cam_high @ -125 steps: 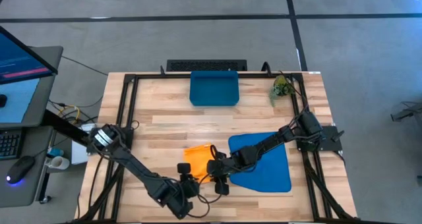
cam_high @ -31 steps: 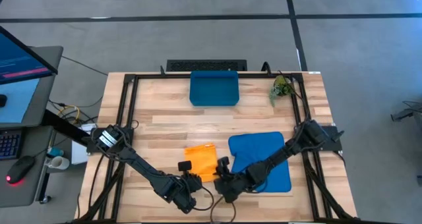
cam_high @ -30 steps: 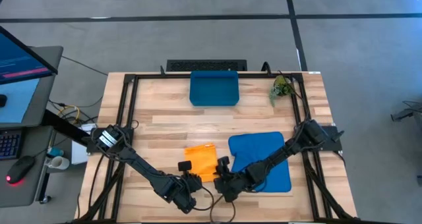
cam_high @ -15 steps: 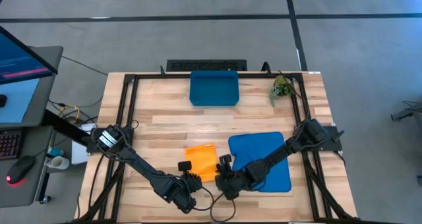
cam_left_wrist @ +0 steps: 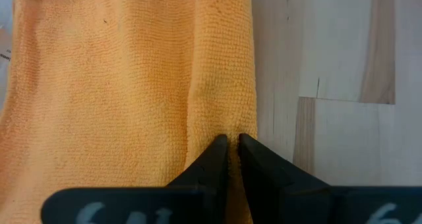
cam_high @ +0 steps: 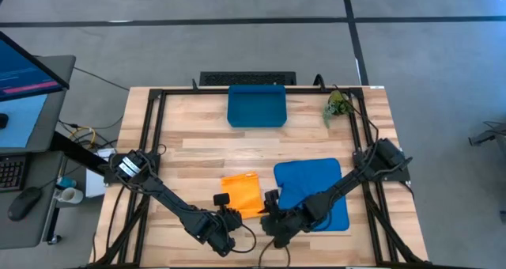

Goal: Roll microfiber towels into tight, uniform cylinder then place into a basket
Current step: Roll the yellow microfiber cloth

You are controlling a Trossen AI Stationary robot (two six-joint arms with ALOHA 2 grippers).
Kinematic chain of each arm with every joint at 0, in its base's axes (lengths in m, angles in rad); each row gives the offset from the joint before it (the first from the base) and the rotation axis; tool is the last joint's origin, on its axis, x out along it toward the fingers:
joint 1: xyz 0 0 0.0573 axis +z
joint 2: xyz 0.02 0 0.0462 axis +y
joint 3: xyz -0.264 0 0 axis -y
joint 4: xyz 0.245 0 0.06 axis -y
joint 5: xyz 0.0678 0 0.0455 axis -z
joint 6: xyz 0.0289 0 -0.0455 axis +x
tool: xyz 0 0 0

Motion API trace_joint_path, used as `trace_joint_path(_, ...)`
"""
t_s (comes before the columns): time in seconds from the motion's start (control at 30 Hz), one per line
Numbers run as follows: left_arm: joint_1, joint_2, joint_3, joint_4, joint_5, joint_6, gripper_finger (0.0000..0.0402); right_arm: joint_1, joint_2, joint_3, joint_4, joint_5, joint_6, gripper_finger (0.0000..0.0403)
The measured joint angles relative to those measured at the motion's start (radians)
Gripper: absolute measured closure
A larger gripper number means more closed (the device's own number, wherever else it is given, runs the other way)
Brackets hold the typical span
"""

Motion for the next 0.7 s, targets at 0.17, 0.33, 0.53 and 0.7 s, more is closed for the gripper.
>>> trace_joint_path(0.17,-0.001,0.0,0.0,0.0,0.0,0.0,0.0371,-0.014,0.053,-0.002,0.046,-0.002,-0.05,0.0216)
trace_joint_path(0.33,-0.001,0.0,0.0,0.0,0.0,0.0,0.0371,-0.042,0.063,-0.001,0.038,-0.053,-0.042,0.0219)
trace_joint_path(0.53,-0.002,0.0,0.0,0.0,0.0,0.0,0.0371,-0.07,0.063,-0.002,0.044,-0.132,-0.011,0.0228)
trace_joint_path(0.7,-0.002,0.0,0.0,0.0,0.0,0.0,0.0371,-0.075,0.063,-0.029,0.043,-0.131,0.011,0.0233)
